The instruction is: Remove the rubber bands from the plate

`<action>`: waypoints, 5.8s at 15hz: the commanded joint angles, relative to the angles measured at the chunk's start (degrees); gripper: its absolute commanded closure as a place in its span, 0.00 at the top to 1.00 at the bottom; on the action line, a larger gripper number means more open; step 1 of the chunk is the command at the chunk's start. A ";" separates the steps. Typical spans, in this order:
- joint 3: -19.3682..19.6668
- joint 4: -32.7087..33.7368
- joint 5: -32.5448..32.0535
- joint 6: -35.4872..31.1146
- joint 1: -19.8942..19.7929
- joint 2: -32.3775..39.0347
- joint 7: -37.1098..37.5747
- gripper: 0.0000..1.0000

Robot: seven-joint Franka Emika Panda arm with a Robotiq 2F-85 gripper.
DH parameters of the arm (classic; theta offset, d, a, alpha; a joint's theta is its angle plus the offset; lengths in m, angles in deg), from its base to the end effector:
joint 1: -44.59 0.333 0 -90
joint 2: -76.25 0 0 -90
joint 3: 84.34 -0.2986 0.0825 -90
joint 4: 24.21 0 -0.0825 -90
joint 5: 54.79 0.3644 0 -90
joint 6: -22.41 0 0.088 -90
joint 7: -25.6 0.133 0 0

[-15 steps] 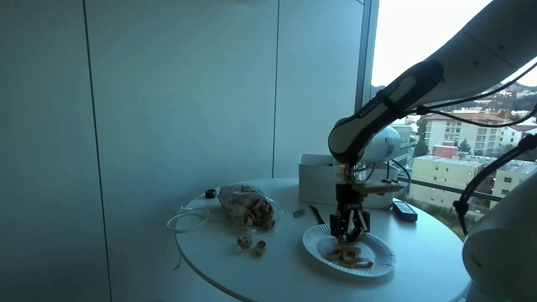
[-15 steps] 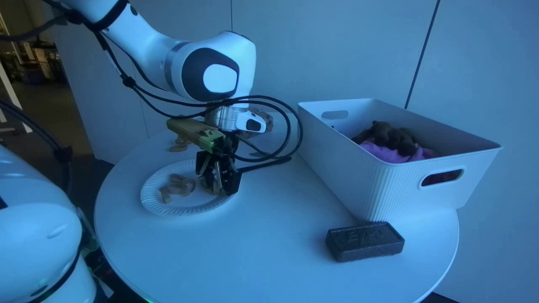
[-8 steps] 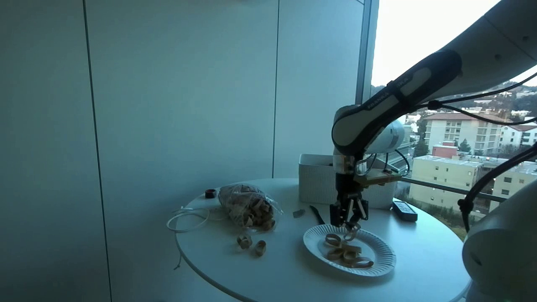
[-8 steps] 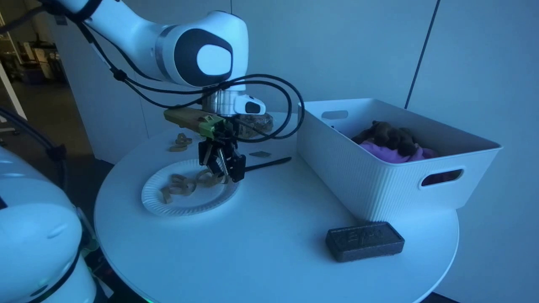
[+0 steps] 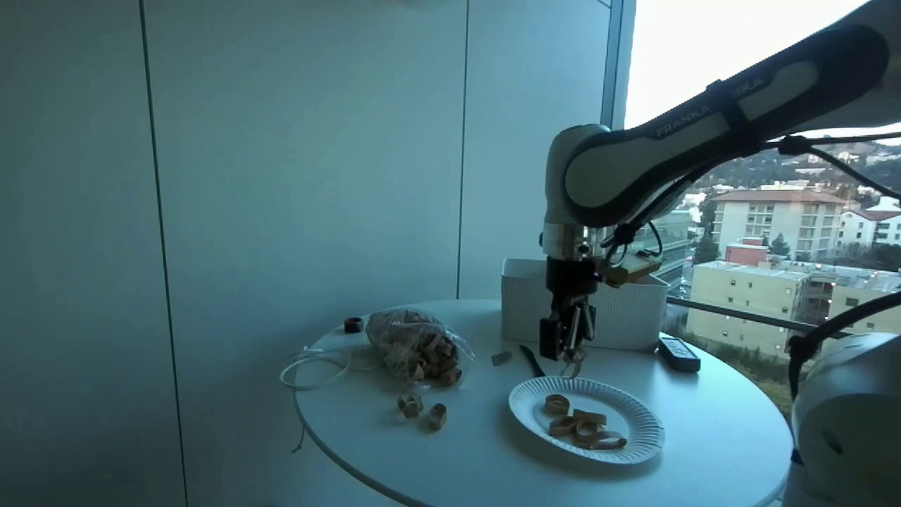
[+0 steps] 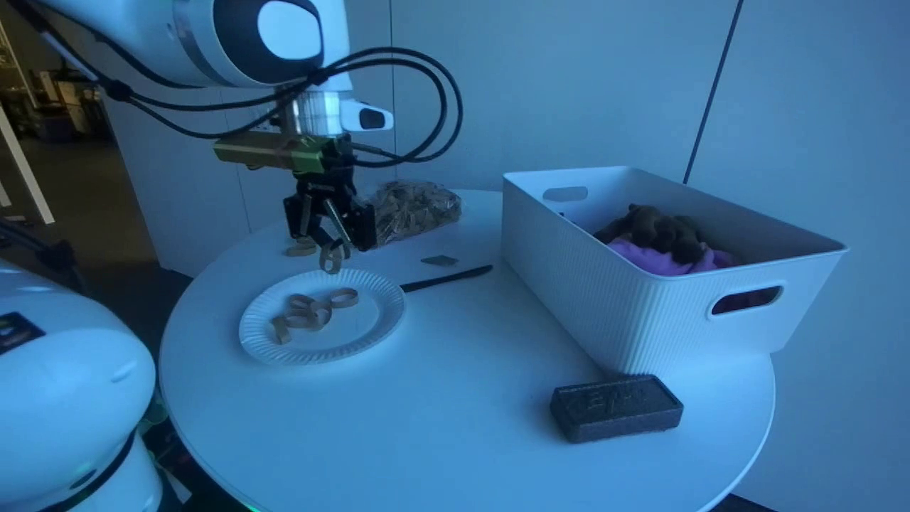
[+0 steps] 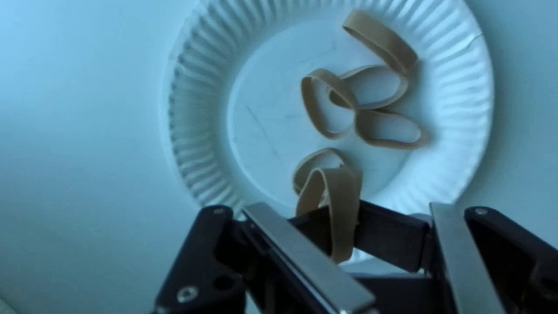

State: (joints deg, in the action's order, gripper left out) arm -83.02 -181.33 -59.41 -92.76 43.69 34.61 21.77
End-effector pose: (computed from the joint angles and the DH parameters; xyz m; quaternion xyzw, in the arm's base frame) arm 0.3147 -0.0180 0.3953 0.9990 0.0342 -0.0041 0.0286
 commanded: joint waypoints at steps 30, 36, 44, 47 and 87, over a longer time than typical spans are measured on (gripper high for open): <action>-12.31 -0.01 -1.48 -7.83 11.90 -3.46 9.95 1.00; -6.20 -0.18 1.27 8.94 6.09 -7.52 11.73 1.00; -1.14 -1.38 8.29 7.11 1.56 -0.85 11.58 1.00; -0.79 -1.45 8.01 1.15 0.10 2.77 11.54 1.00; -2.65 -2.04 5.54 1.51 -5.81 3.37 22.04 0.03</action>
State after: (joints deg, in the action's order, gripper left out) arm -84.21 -181.16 -52.87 -90.18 36.78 46.21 44.53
